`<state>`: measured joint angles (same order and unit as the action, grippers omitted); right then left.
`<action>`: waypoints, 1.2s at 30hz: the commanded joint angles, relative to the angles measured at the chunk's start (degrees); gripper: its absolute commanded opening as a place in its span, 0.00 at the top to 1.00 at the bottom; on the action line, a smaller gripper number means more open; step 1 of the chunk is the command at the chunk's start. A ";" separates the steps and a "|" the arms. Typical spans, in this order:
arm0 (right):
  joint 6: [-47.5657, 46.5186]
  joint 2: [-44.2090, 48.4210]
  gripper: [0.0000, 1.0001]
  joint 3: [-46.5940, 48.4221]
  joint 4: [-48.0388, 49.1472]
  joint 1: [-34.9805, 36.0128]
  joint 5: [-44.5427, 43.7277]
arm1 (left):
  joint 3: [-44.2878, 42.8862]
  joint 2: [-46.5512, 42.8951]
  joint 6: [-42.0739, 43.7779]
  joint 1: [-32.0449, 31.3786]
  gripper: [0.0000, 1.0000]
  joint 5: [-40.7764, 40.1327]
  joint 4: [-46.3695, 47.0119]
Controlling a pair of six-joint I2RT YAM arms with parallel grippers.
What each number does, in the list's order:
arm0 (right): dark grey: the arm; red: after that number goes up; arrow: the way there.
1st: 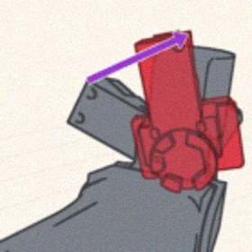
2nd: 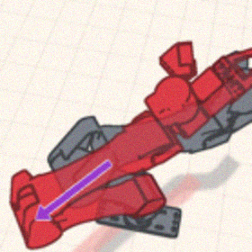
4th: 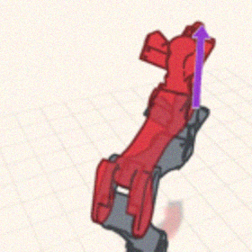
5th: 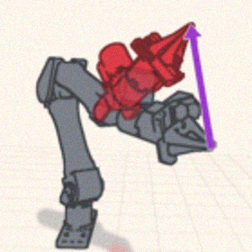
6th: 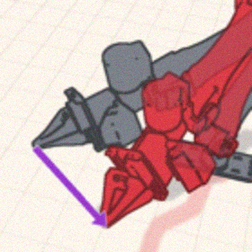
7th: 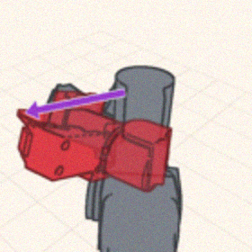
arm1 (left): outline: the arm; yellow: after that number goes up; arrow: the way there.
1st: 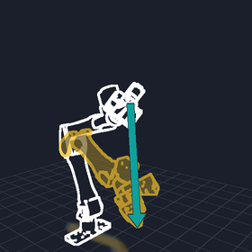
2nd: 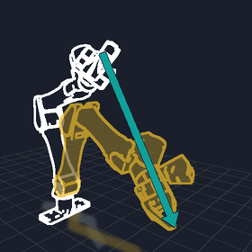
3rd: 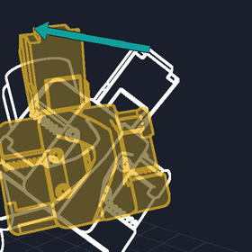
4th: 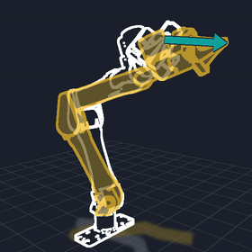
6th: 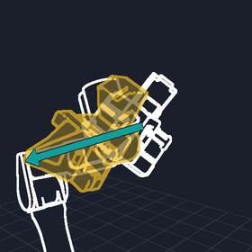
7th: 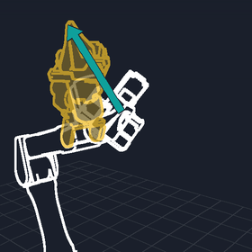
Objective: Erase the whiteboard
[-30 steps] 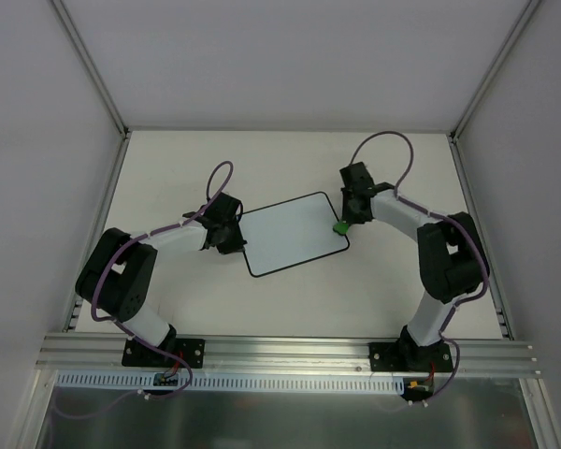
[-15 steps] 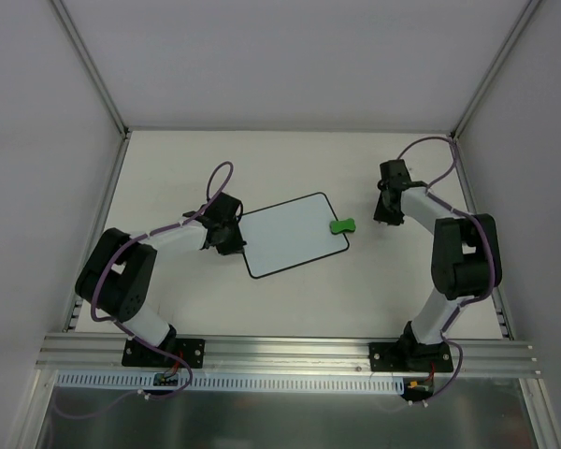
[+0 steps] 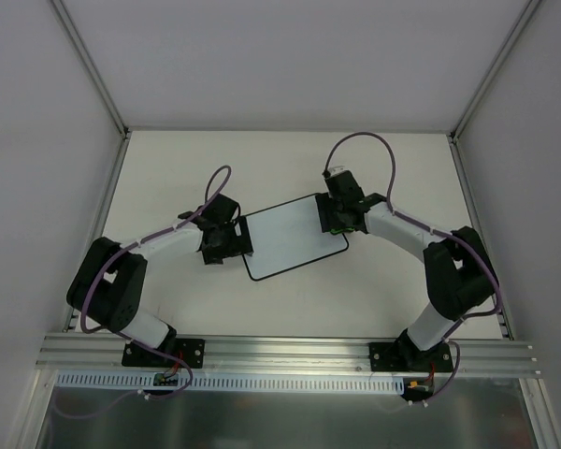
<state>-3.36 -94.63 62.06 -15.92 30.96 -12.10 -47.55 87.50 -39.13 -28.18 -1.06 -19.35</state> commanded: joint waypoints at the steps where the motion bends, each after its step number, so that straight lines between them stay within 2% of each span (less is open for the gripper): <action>1: -2.54 -2.39 0.37 2.80 1.60 1.20 3.91 | -2.46 -4.70 1.86 -0.03 0.12 -1.92 -4.02; 6: -1.04 -6.09 0.41 4.99 2.21 1.91 10.77 | -3.69 -12.16 3.54 3.13 0.04 -3.24 -5.87; 10: -0.78 -8.81 0.49 6.22 2.30 1.82 11.48 | -3.69 -17.53 5.73 5.77 0.02 -5.18 -7.45; 14: 0.36 -10.31 0.50 6.40 2.30 0.95 11.48 | -3.78 -21.93 7.58 7.70 0.01 -6.50 -9.47; 25: 5.29 -5.04 0.49 1.31 0.90 -10.21 1.82 | -3.08 -28.61 10.30 10.25 0.01 -8.69 -11.85; 29: 5.47 -4.60 0.49 1.22 0.02 -14.17 2.60 | -2.81 -29.41 10.74 10.69 0.01 -9.83 -12.20; 32: 4.85 -3.81 0.48 1.39 0.10 -14.61 2.87 | -2.90 -30.37 11.10 10.78 0.01 -10.28 -12.55; 36: 3.97 1.71 0.42 0.78 0.10 -14.61 4.45 | -3.95 -32.13 11.89 10.96 0.01 -10.80 -13.34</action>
<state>0.86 -99.44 62.94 -15.49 15.94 -8.08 -50.11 57.65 -29.06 -17.87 -9.93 -31.24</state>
